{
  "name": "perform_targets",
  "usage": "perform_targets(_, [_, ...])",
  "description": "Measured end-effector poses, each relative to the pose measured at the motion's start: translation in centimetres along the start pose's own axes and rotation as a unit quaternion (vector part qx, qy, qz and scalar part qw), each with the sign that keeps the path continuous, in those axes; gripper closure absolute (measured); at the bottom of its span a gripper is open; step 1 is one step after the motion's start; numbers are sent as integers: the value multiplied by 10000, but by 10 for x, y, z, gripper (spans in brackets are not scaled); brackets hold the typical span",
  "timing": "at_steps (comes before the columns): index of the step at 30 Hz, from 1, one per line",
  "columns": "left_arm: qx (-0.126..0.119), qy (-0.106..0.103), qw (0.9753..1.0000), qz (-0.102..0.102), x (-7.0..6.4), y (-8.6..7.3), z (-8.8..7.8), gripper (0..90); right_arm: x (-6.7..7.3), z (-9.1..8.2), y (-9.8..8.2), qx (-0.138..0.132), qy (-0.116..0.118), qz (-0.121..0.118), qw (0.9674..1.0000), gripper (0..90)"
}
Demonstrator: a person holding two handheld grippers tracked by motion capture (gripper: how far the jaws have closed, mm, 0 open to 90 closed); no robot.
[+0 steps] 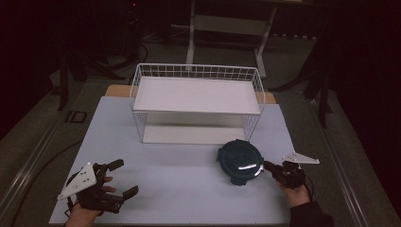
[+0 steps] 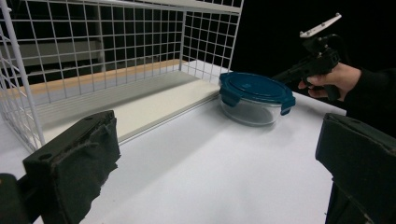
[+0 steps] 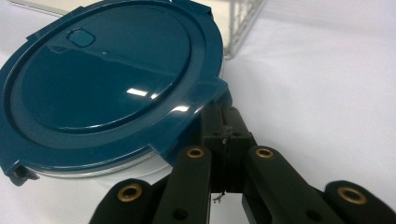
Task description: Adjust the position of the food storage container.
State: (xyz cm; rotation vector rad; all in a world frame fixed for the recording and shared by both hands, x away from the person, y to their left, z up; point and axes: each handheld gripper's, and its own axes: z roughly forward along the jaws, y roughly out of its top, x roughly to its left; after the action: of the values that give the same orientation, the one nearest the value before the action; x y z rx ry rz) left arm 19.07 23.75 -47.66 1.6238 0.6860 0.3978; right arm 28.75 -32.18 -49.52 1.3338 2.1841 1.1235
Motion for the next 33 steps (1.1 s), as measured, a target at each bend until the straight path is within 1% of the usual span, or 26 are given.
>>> perform_targets(4, [-2,-5,10000,1,0,0,0,0,6,8,6,24,60,-55,10000,900])
perform_targets(6, [5,-5,10000,-1,0,0,0,0,8,12,8,19,156,-52,9999,900])
perform_targets(10, [12,-10,10000,-4,0,0,1,0,15,20,14,36,274,-146,9995,900])
perform_targets(12, [11,-17,10000,-8,0,0,1,0,17,22,15,48,303,-143,9994,900])
perform_targets(13, [11,-14,10000,-7,0,0,1,0,20,25,18,59,336,-184,9992,900])
perform_targets(18, [14,-17,10000,-2,-1,0,1,0,27,31,22,76,398,-255,9989,900])
perform_targets(19, [15,-22,10000,-9,-1,0,1,0,32,36,25,92,449,-305,9985,900])
perform_targets(22, [24,-23,10000,14,-1,0,1,0,40,42,29,104,515,-388,9979,900])
perform_targets(24, [21,-19,10000,16,-1,0,1,0,42,44,30,114,557,-396,9976,900])
perform_targets(25, [19,-21,10000,11,-1,0,1,0,48,48,32,124,599,-451,9971,900])
perform_targets(33, [30,-48,10000,23,-2,0,1,0,68,64,41,150,782,-592,9951,900])
